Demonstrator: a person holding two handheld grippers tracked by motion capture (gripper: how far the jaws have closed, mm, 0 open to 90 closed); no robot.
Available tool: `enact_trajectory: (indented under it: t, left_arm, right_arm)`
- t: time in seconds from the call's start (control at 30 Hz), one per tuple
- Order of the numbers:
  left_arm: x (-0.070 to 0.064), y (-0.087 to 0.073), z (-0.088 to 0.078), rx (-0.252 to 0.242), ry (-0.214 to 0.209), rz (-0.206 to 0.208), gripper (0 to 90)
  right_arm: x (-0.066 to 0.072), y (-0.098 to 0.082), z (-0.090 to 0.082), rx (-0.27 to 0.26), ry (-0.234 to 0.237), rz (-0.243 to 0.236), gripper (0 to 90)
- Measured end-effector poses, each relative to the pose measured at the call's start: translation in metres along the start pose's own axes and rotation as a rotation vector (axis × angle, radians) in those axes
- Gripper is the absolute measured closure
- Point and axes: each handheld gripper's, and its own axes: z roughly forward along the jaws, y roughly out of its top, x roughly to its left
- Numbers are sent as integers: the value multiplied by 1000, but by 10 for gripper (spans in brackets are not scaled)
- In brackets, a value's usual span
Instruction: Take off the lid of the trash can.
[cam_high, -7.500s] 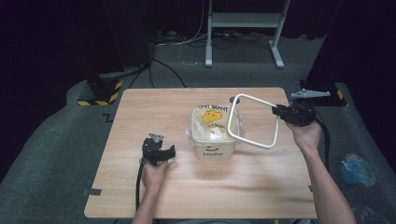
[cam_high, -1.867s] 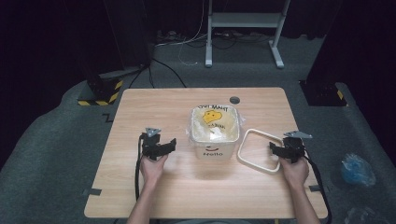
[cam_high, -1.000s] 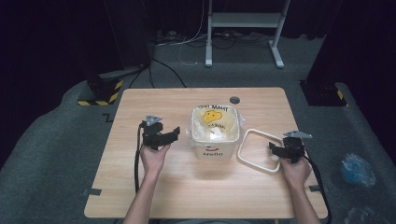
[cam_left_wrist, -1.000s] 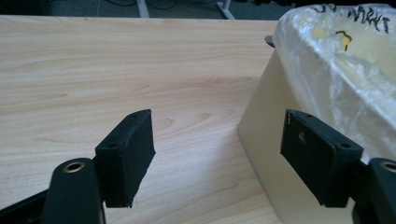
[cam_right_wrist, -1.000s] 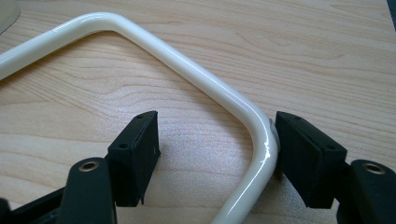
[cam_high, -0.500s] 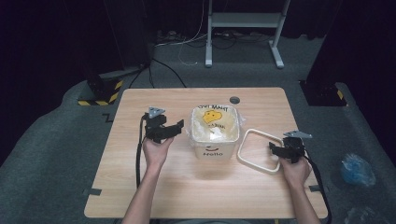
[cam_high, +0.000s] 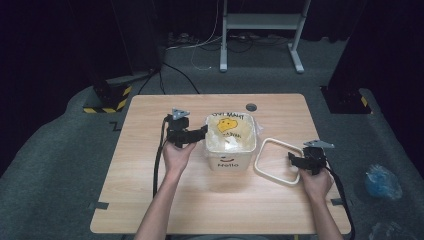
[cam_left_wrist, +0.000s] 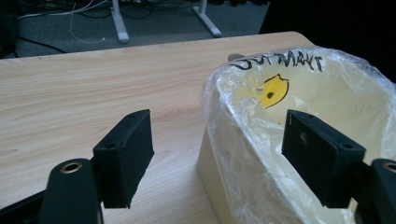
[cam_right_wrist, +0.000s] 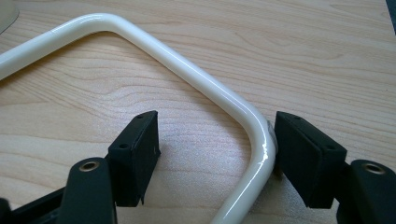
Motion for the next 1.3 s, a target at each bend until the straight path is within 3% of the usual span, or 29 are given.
enact_trajectory:
  t: [0.47, 0.77, 1.03, 1.3]
  left_arm:
    - [-13, 7, 20, 58, 25, 71, 235]
    - [-21, 8, 32, 97, 43, 87, 245]
    - [-23, 6, 35, 106, 64, 99, 372]
    - [-27, 6, 32, 82, 81, 135, 587]
  right_arm:
    - [0, 0, 0, 0, 0, 0, 322]
    - [0, 0, 0, 0, 1, 1, 323]
    - [0, 0, 0, -1, 1, 0, 323]
    - [-1, 0, 0, -2, 1, 1, 323]
